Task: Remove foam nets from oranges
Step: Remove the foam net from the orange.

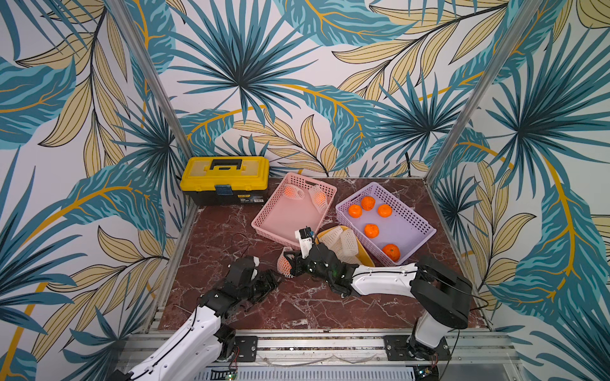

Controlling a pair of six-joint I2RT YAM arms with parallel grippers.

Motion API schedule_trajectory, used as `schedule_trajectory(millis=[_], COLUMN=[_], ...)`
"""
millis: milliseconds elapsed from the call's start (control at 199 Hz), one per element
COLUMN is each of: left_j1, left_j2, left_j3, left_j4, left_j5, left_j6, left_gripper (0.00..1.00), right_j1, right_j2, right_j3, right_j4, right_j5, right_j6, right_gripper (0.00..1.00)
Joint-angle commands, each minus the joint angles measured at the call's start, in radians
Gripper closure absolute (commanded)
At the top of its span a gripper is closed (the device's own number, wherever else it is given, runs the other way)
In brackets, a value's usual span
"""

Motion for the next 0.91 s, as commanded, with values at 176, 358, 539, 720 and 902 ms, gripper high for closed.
schedule_trajectory(millis=[176, 358, 539, 720, 902], left_j1=[0.005, 0.005, 0.005, 0.006, 0.006], left_j2=[-0.013, 0.030, 0.051, 0.051, 0.060], left_j3=[-0.069, -0.064, -0.055, -0.052, -0.042], left_j4=[0.157, 0.174, 0.179, 0.179, 0.179], left_j5=[-0.022, -0.019, 0.000, 0.008, 0.021], left_j6=[-0.073, -0.071, -0.064, -0.049, -0.029], left_gripper=[0.33, 0.33, 0.33, 0.33, 0.33], right_j1=[0.024, 0.041, 0.041, 0.041, 0.034], right_j2=[-0.012, -0.004, -0.026, -0.075, -0.125], right_j3=[-0.046, -0.041, -0.035, -0.014, 0.004], right_j4=[0.028, 0.022, -0.002, -0.060, -0.143], right_j5=[-0.035, -0.035, -0.003, 0.049, 0.102], right_j6=[-0.086, -0.082, -0.079, -0.066, -0.070], right_gripper=[1.00, 1.00, 1.00, 1.00, 1.00])
